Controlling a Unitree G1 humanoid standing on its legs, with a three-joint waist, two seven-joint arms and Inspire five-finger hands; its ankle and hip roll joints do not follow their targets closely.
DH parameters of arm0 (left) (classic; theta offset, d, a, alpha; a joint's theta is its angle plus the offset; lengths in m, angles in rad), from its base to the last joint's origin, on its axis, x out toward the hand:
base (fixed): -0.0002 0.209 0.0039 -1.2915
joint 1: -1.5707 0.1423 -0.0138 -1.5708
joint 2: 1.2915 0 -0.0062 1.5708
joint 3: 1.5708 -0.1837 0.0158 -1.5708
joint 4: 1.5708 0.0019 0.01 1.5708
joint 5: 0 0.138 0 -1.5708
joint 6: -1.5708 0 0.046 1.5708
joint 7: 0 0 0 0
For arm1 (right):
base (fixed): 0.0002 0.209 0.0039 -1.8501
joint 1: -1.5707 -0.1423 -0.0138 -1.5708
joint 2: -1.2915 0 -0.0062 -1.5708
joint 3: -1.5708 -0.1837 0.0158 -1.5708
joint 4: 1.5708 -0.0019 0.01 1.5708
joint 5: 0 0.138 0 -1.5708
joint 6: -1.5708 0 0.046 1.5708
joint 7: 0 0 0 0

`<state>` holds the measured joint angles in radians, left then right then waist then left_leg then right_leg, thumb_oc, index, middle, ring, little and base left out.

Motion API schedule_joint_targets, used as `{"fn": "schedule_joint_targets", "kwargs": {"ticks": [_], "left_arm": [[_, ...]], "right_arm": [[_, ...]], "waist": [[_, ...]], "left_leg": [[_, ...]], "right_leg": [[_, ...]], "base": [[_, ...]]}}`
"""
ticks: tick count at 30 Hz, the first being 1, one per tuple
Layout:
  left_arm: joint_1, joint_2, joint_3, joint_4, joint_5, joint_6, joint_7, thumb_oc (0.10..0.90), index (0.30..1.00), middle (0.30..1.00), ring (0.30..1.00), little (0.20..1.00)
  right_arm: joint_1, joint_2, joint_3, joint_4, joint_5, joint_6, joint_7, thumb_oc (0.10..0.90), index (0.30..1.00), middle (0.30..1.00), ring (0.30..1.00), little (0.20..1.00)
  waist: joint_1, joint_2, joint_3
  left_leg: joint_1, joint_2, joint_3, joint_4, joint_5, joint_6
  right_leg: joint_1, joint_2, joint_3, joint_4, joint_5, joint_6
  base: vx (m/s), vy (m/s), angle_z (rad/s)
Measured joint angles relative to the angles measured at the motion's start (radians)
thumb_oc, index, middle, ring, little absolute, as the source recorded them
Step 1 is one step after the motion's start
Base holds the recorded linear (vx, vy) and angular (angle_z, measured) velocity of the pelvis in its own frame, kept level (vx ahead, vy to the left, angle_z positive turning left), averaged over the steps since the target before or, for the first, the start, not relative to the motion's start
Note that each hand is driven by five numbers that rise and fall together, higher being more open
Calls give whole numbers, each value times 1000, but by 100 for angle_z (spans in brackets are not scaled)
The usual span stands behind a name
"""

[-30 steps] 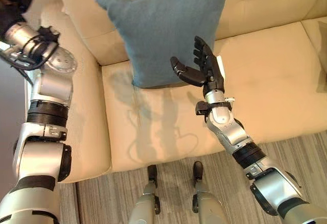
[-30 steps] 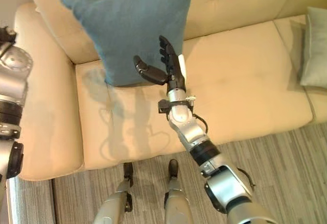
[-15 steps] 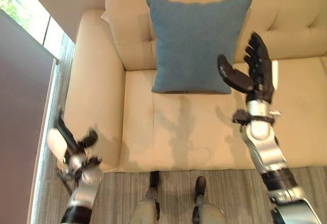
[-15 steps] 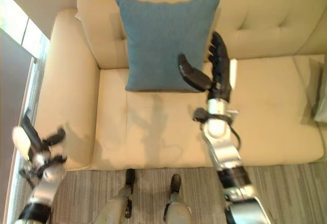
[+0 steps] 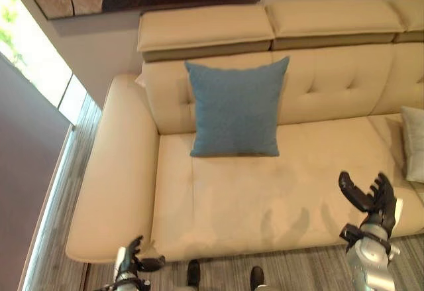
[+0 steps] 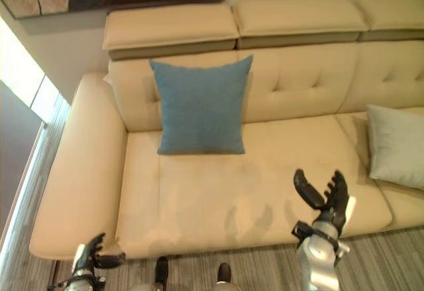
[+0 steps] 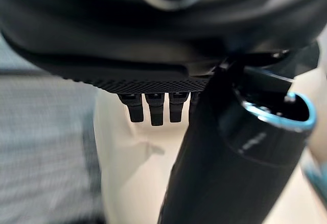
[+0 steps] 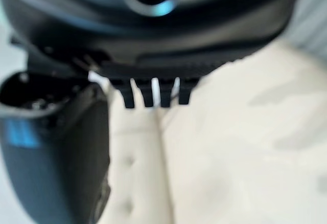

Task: Pick up all the scattered cushions and arrange them neatly on the sofa.

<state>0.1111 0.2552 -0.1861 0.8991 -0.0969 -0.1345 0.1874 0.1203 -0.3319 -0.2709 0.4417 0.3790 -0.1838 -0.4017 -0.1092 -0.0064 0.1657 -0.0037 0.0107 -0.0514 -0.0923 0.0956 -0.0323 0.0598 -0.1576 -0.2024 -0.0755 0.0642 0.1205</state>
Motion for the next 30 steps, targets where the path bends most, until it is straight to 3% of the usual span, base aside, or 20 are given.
{"fn": "schedule_joint_targets", "kwargs": {"ticks": [1,3,6,9,10,12,13,14,15,17,19,20,21,22,23,24,26,27,28,30], "left_arm": [[-7,-4,-3,23,0,-2,-10,800,900,900,900,900],[-58,-12,-29,126,31,1,-27,800,900,900,900,900],[-87,-7,-91,204,128,7,-40,800,900,900,900,900],[-120,9,-136,235,262,11,-36,800,900,900,900,900],[-123,11,-151,237,305,10,-23,800,900,900,900,900],[-125,3,-142,239,330,10,-14,800,900,900,900,900],[-123,-1,-113,255,327,7,-9,800,900,900,900,900],[-124,-1,-74,279,306,19,3,800,900,900,900,900],[-125,0,-77,278,299,29,5,800,900,900,900,900],[-110,20,-43,305,254,62,21,800,900,900,900,900],[-92,41,-59,320,239,85,21,800,900,900,900,900],[-82,52,-68,317,231,95,23,800,900,900,900,900],[-76,47,-73,316,227,98,22,800,900,900,900,900],[-76,41,-87,310,227,92,20,800,900,900,900,900],[-80,23,-101,297,251,95,25,800,900,900,900,900],[-78,16,-125,281,264,93,26,800,900,900,900,900],[-60,21,-130,258,285,99,40,800,900,900,900,900],[-53,35,-150,236,292,91,58,800,900,900,900,900],[-53,48,-155,225,276,85,67,800,900,900,900,900],[-65,66,-155,218,252,68,73,800,900,900,900,900]], "right_arm": [[-7,3,-7,24,12,-7,7,800,900,900,900,900],[-9,23,-12,130,57,-9,11,800,900,900,900,900],[-38,58,-1,203,87,-10,20,800,900,900,900,900],[-53,92,41,249,101,-10,24,800,900,900,900,900],[-72,100,61,300,97,-17,22,800,900,900,900,900],[-70,118,80,343,97,7,23,800,900,900,900,900],[-71,128,94,371,95,9,24,800,900,900,900,900],[-77,140,125,411,95,33,27,800,900,900,900,900],[-74,145,129,410,94,41,31,800,900,900,900,900],[-97,171,164,417,94,54,32,800,900,900,900,900],[-103,184,190,404,83,64,30,800,900,900,900,900],[-116,181,213,403,63,64,30,800,900,900,900,900],[-125,171,235,402,50,64,28,800,900,900,900,900],[-138,163,251,405,29,64,28,800,900,900,900,900],[-134,137,264,408,6,64,28,800,900,900,900,900],[-131,111,265,409,-20,64,28,800,900,900,900,900],[-121,87,292,419,-83,63,23,800,900,900,900,900],[-101,70,324,430,-121,61,21,800,900,900,900,900],[-119,62,353,456,-155,57,21,800,900,900,900,900],[-116,70,373,470,-195,58,22,800,900,900,900,900]], "waist": [[1,-1,-3],[-27,-34,-4],[-24,-53,-1],[-15,-46,20],[-7,-31,28],[19,4,38],[26,10,38],[62,9,26],[74,7,23],[129,-12,6],[145,-46,-9],[158,-49,-14],[161,-46,-16],[166,-48,-18],[161,-38,-26],[161,-16,-28],[142,-5,-29],[123,-14,-14],[133,-7,7],[132,-27,40]], "left_leg": [[0,4,2,-2,2,-1],[18,-12,31,3,0,4],[22,-11,94,1,-13,18],[19,11,191,2,-5,49],[18,37,224,-3,-5,63],[14,73,267,0,-6,68],[12,83,308,1,12,77],[14,100,346,3,12,76],[9,103,347,2,9,71],[-7,119,433,13,20,64],[-28,132,489,56,40,41],[-41,147,498,76,41,32],[-65,180,488,111,41,32],[-112,208,465,175,-2,15],[-135,185,413,149,-28,6],[-130,164,351,101,-4,23],[-97,189,314,69,91,11],[-82,212,308,83,109,4],[-76,238,266,89,135,-21],[-89,246,122,171,152,-50]], "right_leg": [[1,-1,5,4,-1,2],[-12,-10,28,23,3,9],[-59,-20,75,58,19,18],[-119,-5,50,67,110,20],[-132,10,1,61,149,23],[-184,9,-77,281,19,-1],[-192,-24,-123,440,-51,-4],[-190,-61,-144,590,-129,-6],[-182,-69,-145,595,-141,7],[-118,-126,-131,607,-187,61],[-64,-157,-84,560,-226,110],[-34,-118,-65,458,-251,91],[1,-75,-59,351,-258,67],[33,-44,-31,261,-256,43],[35,-29,-20,218,-252,16],[25,2,-6,196,-235,-5],[39,51,18,177,-223,-18],[37,67,19,200,-227,-28],[-7,82,22,251,-259,-59],[8,104,59,215,-213,-100]], "base": [[-163,112,-10],[-322,161,-35],[-305,112,-73],[-341,126,-85],[-319,110,-90],[-337,47,-76],[-418,-83,-83],[-227,-75,-79],[-327,-120,-118],[-396,-254,-113],[-379,-356,-103],[-243,-290,-101],[-289,-355,-93],[-419,-396,-60],[-368,-386,-58],[-378,-313,-67],[-379,-252,-47],[-489,-319,-39],[-471,-309,-57],[-253,-177,-72]]}}
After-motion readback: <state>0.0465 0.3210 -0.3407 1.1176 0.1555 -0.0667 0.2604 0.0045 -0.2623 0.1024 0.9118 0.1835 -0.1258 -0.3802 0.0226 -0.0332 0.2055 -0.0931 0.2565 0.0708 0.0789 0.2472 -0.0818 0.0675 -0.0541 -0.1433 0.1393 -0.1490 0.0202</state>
